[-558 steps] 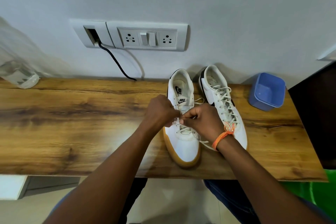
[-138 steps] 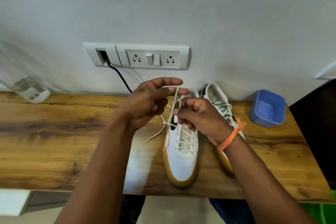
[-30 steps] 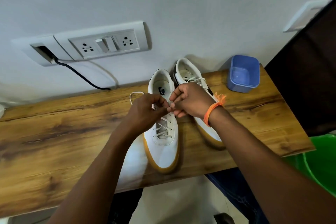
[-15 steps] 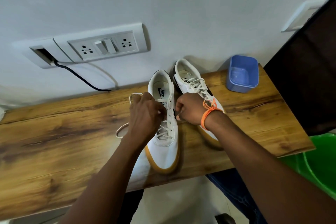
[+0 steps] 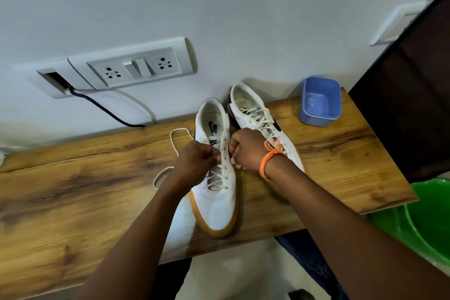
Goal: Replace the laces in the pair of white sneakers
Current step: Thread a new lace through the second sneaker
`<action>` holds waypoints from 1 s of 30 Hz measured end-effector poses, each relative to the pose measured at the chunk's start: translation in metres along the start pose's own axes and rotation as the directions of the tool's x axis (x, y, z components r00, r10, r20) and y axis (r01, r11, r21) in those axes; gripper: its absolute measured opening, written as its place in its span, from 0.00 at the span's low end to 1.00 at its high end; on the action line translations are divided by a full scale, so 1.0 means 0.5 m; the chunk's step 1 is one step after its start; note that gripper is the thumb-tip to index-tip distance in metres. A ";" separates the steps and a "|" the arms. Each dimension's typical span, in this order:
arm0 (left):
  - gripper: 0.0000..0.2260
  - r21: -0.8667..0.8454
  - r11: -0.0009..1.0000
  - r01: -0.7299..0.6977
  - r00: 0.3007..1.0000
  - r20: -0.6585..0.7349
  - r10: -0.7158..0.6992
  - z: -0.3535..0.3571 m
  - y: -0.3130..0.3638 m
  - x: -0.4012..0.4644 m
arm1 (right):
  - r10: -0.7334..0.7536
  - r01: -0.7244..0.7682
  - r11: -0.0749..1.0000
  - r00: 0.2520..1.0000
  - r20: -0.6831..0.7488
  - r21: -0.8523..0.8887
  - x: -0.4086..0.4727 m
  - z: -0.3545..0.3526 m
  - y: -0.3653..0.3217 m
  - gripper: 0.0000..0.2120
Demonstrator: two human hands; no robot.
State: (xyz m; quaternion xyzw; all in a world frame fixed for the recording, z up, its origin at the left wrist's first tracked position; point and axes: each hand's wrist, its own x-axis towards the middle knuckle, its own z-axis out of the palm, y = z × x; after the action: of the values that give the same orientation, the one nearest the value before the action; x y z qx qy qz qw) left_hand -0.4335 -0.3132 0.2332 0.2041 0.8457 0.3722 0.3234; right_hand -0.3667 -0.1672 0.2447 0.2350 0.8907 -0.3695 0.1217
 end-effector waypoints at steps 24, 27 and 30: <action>0.06 -0.251 0.940 0.229 0.973 0.089 -0.213 -0.009 0.015 -0.003 | 0.082 -0.087 0.988 0.996 0.046 0.126 -0.022 -0.005 -0.017 0.02; 0.04 -0.279 0.926 0.255 0.967 0.062 -0.247 -0.008 0.013 -0.002 | 0.070 -0.077 0.989 0.996 0.054 0.126 -0.020 -0.003 -0.014 0.03; 0.03 -0.303 0.916 0.261 0.965 0.053 -0.257 -0.003 0.008 0.000 | 0.084 -0.104 0.976 0.991 0.109 0.192 -0.025 -0.012 -0.018 0.07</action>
State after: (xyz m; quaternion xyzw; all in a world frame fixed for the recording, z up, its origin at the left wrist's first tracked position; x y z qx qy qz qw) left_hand -0.4340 -0.3114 0.2368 0.0396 0.7949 0.4521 0.4027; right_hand -0.3606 -0.1726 0.2590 0.2689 0.8305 -0.4609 0.1595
